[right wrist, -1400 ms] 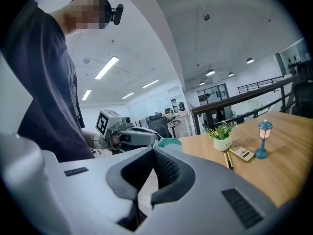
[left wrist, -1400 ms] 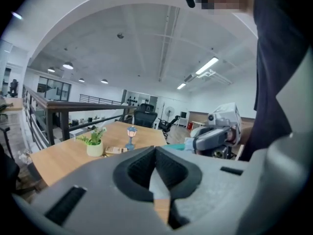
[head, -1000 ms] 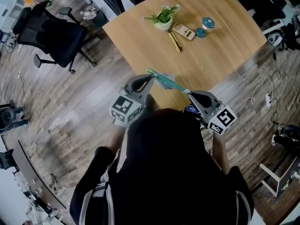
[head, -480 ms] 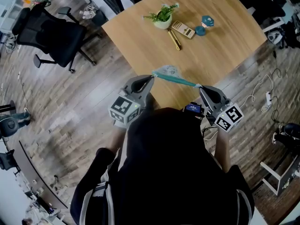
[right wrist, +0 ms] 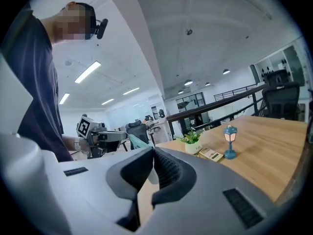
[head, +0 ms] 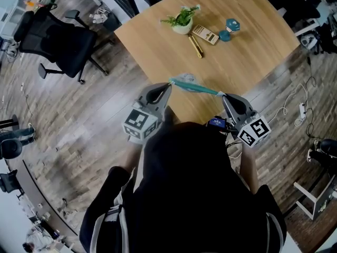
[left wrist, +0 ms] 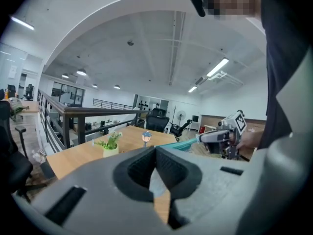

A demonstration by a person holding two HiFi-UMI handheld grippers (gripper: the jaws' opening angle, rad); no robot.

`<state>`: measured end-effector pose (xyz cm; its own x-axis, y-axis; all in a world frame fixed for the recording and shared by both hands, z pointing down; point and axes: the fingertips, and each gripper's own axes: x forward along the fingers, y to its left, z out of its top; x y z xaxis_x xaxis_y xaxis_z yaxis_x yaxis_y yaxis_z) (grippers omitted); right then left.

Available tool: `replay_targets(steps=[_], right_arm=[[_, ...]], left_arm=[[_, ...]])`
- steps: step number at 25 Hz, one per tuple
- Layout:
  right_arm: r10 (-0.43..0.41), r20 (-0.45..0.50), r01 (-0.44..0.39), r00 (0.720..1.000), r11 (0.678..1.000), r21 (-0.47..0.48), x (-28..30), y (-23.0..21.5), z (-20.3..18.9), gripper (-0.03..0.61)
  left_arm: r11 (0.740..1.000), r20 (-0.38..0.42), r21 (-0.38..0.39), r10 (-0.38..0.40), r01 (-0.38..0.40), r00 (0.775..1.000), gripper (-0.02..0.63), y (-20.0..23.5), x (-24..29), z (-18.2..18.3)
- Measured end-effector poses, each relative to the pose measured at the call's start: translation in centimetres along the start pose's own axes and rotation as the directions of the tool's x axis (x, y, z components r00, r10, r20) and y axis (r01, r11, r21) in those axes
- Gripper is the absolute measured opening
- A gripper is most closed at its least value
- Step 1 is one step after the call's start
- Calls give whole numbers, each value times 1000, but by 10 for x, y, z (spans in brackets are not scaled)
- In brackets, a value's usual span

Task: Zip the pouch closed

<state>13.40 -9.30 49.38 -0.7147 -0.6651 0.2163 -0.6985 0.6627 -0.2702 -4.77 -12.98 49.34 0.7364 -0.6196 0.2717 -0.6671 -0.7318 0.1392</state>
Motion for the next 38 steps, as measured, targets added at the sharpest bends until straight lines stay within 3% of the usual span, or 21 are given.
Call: replay_targets(steps=[4, 7, 11, 14, 38], right_arm=[[-55, 12, 55, 998, 999, -1, -4, -11, 0, 15], [-170, 50, 171, 984, 985, -19, -17, -32, 8, 15], [-367, 103, 376, 925, 922, -95, -35, -60, 17, 14], [-440, 132, 457, 888, 876, -154, -36, -63, 23, 14], [-441, 150, 461, 885, 875, -151, -30, -64, 32, 13]], left_arm=[[998, 12, -15, 69, -69, 998, 2, 16, -5, 0], [988, 43, -2, 154, -154, 987, 2, 36, -16, 8], [976, 87, 36, 210, -214, 974, 2, 51, -25, 21], [973, 91, 39, 225, -229, 970, 2, 59, -26, 22], [973, 103, 44, 222, -228, 970, 2, 58, -21, 27]])
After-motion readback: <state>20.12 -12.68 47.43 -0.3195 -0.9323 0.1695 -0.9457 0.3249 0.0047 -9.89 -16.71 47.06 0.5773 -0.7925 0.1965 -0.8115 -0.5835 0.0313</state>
